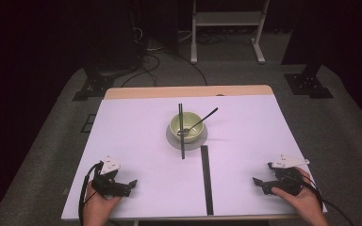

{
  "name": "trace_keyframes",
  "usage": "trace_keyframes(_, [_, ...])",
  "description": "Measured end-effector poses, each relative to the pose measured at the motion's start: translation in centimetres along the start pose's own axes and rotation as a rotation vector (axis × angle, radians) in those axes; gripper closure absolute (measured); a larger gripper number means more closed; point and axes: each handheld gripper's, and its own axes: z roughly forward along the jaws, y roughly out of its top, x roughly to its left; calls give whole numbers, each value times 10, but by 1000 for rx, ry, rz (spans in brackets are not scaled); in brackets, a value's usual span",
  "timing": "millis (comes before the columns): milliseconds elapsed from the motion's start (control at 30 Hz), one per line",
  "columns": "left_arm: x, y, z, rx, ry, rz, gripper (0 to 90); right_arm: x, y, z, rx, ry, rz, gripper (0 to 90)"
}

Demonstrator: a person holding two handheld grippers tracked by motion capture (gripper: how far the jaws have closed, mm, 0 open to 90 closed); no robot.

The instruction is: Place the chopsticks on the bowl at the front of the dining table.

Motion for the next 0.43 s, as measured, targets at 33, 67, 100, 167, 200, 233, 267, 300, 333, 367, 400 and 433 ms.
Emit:
trace_keyframes(33, [0, 0, 0, 0, 0, 0, 0, 0, 0, 0, 0, -2, -1, 128])
trace_keyframes(67, [0, 0, 0, 0, 0, 0, 0, 0, 0, 0, -1, -1, -1, 128])
trace_keyframes(100, [0, 0, 0, 0, 0, 0, 0, 0, 0, 0, -1, -1, -1, 128])
trace_keyframes(167, [0, 0, 0, 0, 0, 1, 0, 0, 0, 0, -1, -3, -3, 128])
trace_keyframes(200, [0, 0, 0, -1, 0, 1, 0, 0, 0, 0, -1, -3, -3, 128])
trace_keyframes(233, [0, 0, 0, 0, 0, 1, 0, 0, 0, 0, -1, -3, -3, 128])
trace_keyframes(267, [0, 0, 0, 0, 0, 0, 0, 0, 0, 0, -1, -3, -4, 128])
trace_keyframes(300, [0, 0, 0, 0, 0, 1, 0, 0, 0, 0, -1, -3, -4, 128])
trace_keyframes(333, [0, 0, 0, 0, 0, 0, 0, 0, 0, 0, -1, -2, -2, 128])
trace_keyframes(367, [0, 0, 0, 0, 0, 0, 0, 0, 0, 0, 0, -2, -3, 128])
trace_keyframes(400, [0, 0, 0, 0, 0, 0, 0, 0, 0, 0, 0, -2, -2, 127])
trace_keyframes(433, [0, 0, 0, 0, 0, 0, 0, 0, 0, 0, 1, -2, -2, 128])
